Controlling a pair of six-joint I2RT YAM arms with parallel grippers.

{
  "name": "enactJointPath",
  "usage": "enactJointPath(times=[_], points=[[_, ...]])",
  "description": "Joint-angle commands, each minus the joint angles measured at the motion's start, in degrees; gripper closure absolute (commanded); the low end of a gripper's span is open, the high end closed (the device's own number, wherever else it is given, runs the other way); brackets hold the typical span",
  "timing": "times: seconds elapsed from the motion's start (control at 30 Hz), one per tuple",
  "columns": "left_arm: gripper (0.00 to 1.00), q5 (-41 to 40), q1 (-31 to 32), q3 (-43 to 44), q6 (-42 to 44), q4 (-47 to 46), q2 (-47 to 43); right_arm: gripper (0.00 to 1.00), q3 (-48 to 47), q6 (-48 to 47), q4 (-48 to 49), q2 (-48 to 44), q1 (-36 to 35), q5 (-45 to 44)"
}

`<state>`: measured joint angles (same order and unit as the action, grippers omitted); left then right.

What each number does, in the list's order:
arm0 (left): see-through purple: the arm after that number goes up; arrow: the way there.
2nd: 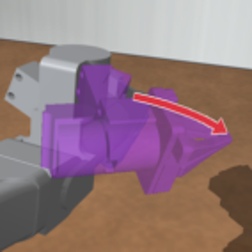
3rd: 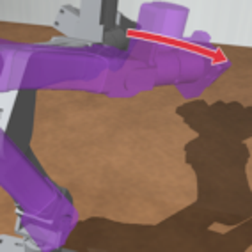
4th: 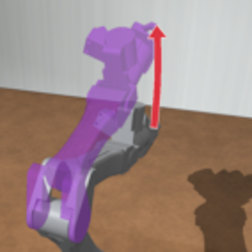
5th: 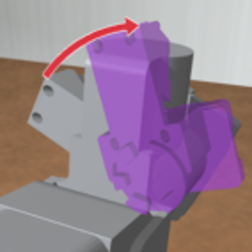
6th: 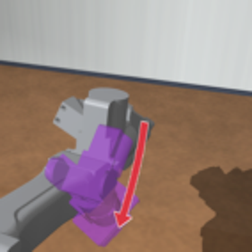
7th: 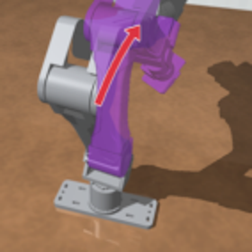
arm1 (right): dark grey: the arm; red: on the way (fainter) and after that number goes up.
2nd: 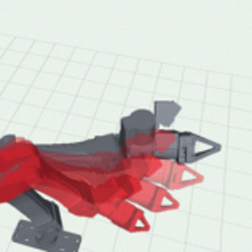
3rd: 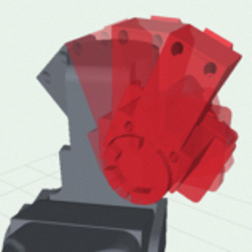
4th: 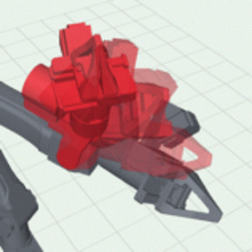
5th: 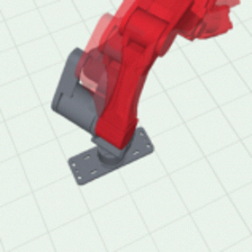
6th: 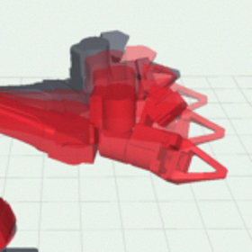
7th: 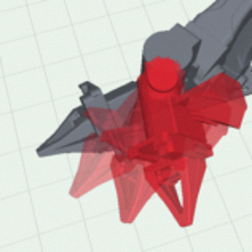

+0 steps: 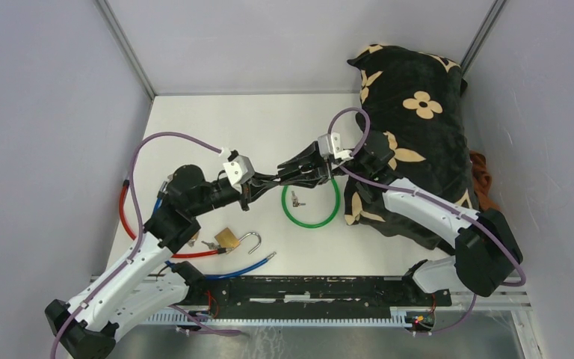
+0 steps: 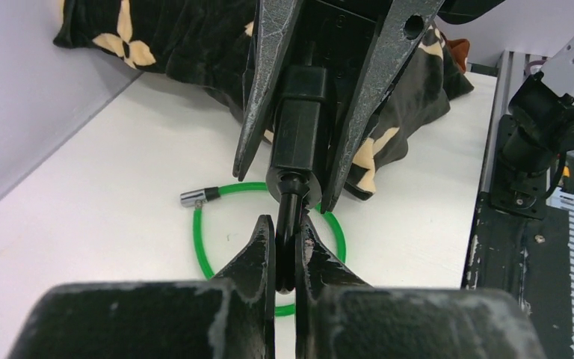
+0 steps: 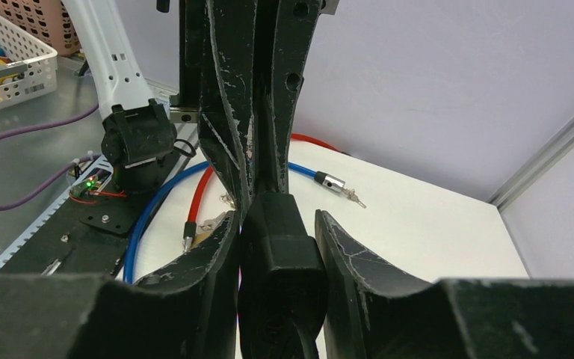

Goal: Lock with the key
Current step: Lock the lock.

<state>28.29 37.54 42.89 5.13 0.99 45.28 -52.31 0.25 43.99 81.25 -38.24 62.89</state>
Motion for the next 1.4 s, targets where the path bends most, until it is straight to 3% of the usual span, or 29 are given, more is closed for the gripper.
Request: enactJointPath(times=[0.0, 0.33, 0.53, 0.73, 0.9, 1.07, 1.2, 1.37], points=[[0.98, 12.0, 7.7, 7.7, 5.2, -26.5, 2.4, 1.00, 0.2, -4.9, -7.7, 3.0, -14.8, -4.0], [0.98, 14.1, 9.4, 8.0, 3.5, -30.7, 5.9, 1.00, 6.5, 11.8, 17.3, 5.2, -17.0, -10.6], [0.98, 15.8, 11.0, 7.1, -4.3, -26.0, 7.1, 1.00, 4.7, 12.1, 17.5, 5.8, -17.7, -10.2], [0.98, 15.3, 10.9, 7.6, -4.2, -14.5, 7.0, 1.00, 2.6, 10.7, 14.9, 3.6, -17.1, -7.3], [0.98, 15.2, 10.7, 8.9, 1.6, -4.3, 6.5, 1.00, -0.9, 0.3, 1.1, 1.2, -16.1, -6.3], [0.98, 15.2, 10.7, 8.8, 1.7, -10.0, 7.2, 1.00, 1.1, 6.2, 10.5, 3.0, -16.6, -5.5], [0.98, 16.2, 11.7, 7.9, -1.3, -15.2, 8.2, 1.00, 0.7, 5.8, 10.3, 3.8, -16.9, -5.9], [0.98, 17.6, 13.3, 8.4, 0.1, -11.7, 8.6, 1.00, -1.0, 2.0, 4.0, 5.4, -17.4, -4.3]])
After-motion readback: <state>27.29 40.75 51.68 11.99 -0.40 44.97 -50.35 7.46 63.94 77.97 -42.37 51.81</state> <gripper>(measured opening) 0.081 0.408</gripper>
